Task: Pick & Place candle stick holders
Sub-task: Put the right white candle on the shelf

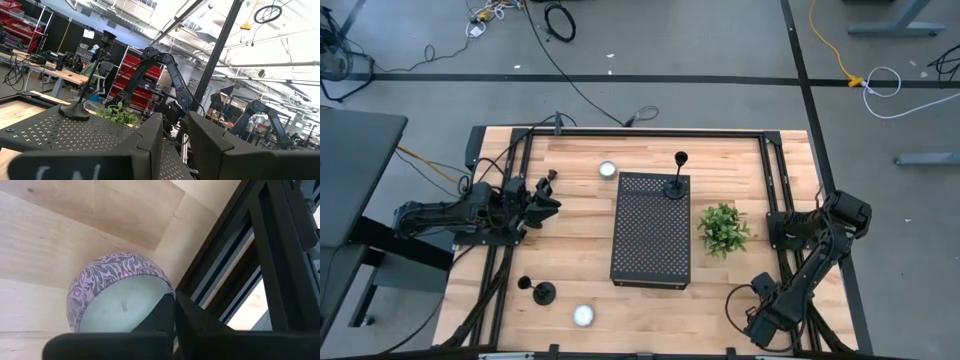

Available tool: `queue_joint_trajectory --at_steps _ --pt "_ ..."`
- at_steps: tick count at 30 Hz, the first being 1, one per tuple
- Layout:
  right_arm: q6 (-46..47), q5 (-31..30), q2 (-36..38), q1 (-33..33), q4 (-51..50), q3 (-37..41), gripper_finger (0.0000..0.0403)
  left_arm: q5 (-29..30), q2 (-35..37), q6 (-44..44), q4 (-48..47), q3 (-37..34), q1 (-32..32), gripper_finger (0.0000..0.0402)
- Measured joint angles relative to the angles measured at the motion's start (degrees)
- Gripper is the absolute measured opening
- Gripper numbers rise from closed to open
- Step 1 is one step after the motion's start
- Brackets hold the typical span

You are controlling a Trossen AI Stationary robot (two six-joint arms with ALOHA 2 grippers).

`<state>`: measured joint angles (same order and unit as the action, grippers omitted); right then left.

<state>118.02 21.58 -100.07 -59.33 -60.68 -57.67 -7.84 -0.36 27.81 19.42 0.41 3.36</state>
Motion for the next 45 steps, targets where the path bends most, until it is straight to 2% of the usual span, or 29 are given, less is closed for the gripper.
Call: queue_joint_trajectory --at_steps 10,28,32,41,45 --pt "-1.11 0.48 0.62 0.96 0.69 0.0 0.0001 0.02 0.0 0.0 0.0 0.0 0.0 0.0094" --pt "-9.17 -6.64 12.38 7.86 -8.15 -1.35 0.0 0.01 0.0 0.04 0.0 0.01 0.0 0.0094" --pt "-13.69 -9.95 13.7 10.28 -12.3 -5.49 0.0 0.0 0.0 0.04 0.0 0.01 0.0 0.0094" --pt "-25.72 -20.04 13.72 18.25 -29.18 -22.23 0.0 0.02 0.0 0.04 0.0 -0.01 0.0 0.0094" --pt "-33.46 -23.58 13.04 22.84 -29.1 -27.08 0.0 0.02 0.0 0.04 0.0 0.02 0.0 0.0094"
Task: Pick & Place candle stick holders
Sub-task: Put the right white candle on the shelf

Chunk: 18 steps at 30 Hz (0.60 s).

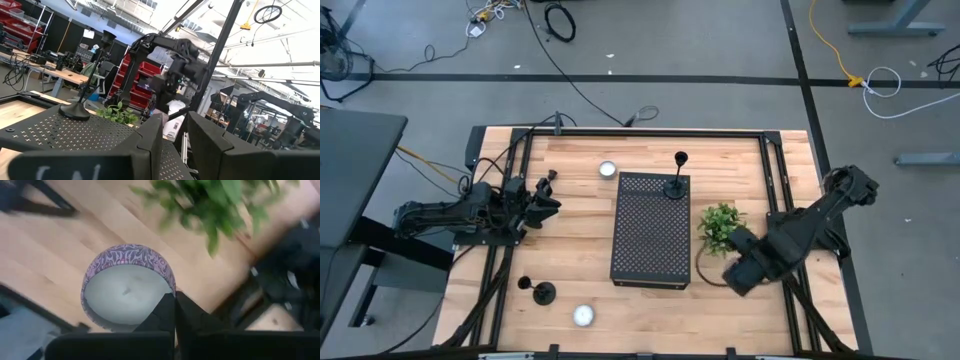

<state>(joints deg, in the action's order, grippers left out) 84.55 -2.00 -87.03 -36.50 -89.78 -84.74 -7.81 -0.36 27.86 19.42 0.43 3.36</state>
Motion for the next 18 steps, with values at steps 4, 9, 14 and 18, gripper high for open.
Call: queue_joint_trajectory --at_steps 4,9,14,18 --pt "-9.53 -0.15 -2.98 5.11 -0.04 -3.47 0.0 0.01 0.0 0.0 0.0 -0.02 0.0 0.0094" --pt "-20.2 -0.15 -8.05 9.69 -0.28 -8.51 0.0 0.0 0.0 0.02 0.0 -0.02 0.0 0.0094" --pt "-28.17 -1.1 -12.42 12.76 -0.14 -14.12 0.0 0.0 0.0 0.02 0.0 -0.02 0.0 0.0094" --pt "-32.27 -1.77 -15.14 14.68 0.1 -18.7 0.0 0.0 0.0 0.02 0.0 -0.02 0.0 0.0094"
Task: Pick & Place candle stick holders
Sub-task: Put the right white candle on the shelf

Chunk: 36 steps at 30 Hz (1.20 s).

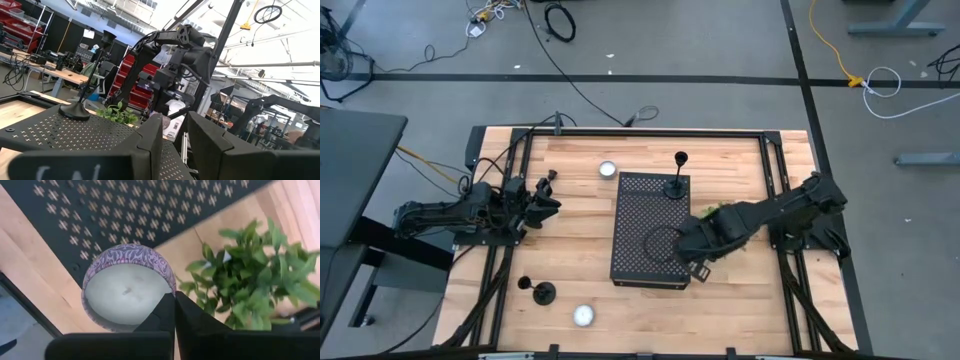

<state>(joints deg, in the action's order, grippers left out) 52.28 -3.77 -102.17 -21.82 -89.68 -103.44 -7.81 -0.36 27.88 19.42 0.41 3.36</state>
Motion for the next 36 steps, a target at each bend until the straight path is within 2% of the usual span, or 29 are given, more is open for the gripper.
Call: queue_joint_trajectory --at_steps 13,36 --pt "-7.13 3.74 -7.31 1.77 2.35 -5.9 0.0 0.0 0.0 -0.02 -0.01 0.0 0.0 0.0094" --pt "-9.56 3.25 -9.08 1.76 6.1 -7.08 0.0 -0.02 0.0 -0.02 -0.15 0.01 0.0 0.0094"
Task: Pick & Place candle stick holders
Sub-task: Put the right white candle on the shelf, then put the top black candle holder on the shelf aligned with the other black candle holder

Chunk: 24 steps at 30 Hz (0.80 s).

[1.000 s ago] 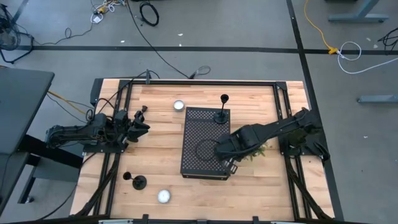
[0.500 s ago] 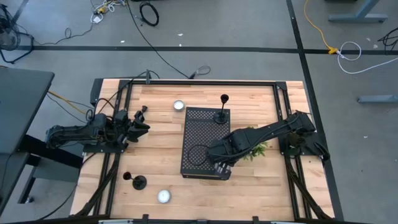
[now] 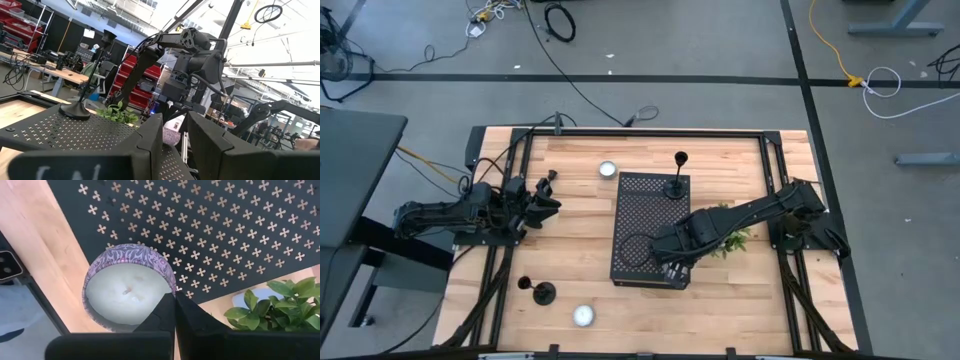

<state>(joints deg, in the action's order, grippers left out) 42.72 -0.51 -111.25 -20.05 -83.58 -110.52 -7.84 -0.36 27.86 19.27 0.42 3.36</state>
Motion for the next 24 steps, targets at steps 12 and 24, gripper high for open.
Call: queue_joint_trajectory --at_steps 12,24 --pt "0.12 -0.48 0.03 0.0 0.28 0.0 0.002 0.02 0.0 0.02 -0.03 -0.01 0.0 0.0094" --pt "-0.13 -0.47 0.03 1.52 0.03 0.0 0.0105 0.02 0.0 0.04 -0.02 -0.01 0.0 0.0094"
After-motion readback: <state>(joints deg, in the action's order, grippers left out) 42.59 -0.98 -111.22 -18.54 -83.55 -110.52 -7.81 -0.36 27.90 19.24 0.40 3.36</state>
